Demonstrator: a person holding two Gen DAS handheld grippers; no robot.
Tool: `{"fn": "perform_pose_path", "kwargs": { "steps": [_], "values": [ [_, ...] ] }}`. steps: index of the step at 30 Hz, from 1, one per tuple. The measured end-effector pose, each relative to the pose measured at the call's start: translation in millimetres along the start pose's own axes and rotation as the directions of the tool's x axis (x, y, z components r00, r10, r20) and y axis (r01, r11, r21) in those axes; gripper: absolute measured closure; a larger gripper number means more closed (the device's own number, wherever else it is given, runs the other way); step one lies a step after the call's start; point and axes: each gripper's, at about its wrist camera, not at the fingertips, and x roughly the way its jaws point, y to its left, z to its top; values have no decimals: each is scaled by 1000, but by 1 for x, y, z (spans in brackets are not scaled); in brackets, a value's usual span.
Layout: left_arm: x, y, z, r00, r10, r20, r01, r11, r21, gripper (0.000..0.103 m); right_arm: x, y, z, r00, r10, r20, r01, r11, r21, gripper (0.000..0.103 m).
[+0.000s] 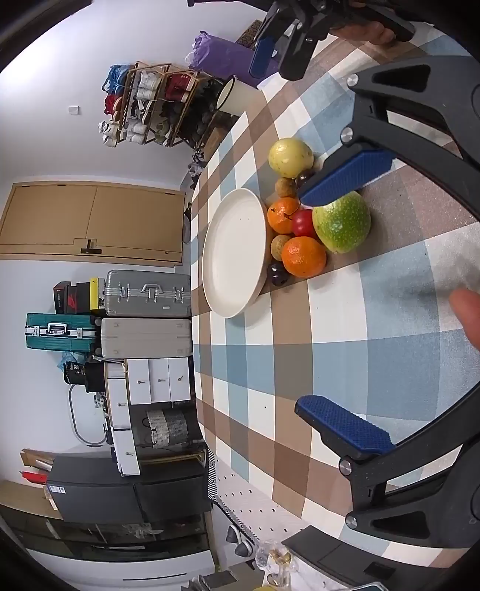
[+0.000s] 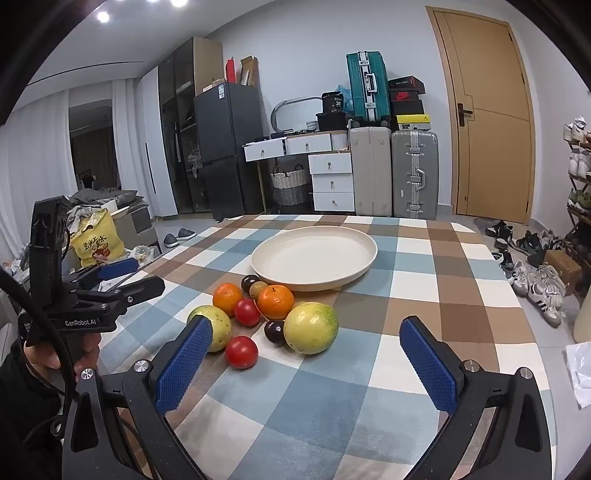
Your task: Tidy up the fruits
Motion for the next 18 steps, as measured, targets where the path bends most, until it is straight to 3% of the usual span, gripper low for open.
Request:
{"fn": "perform_pose_path", "kwargs": {
  "steps": [18],
  "values": [
    [1, 2, -1, 1000, 3, 3, -3, 1000, 2, 1, -1, -1, 0, 1000, 8, 2, -8, 1000, 13, 0]
  ]
}}
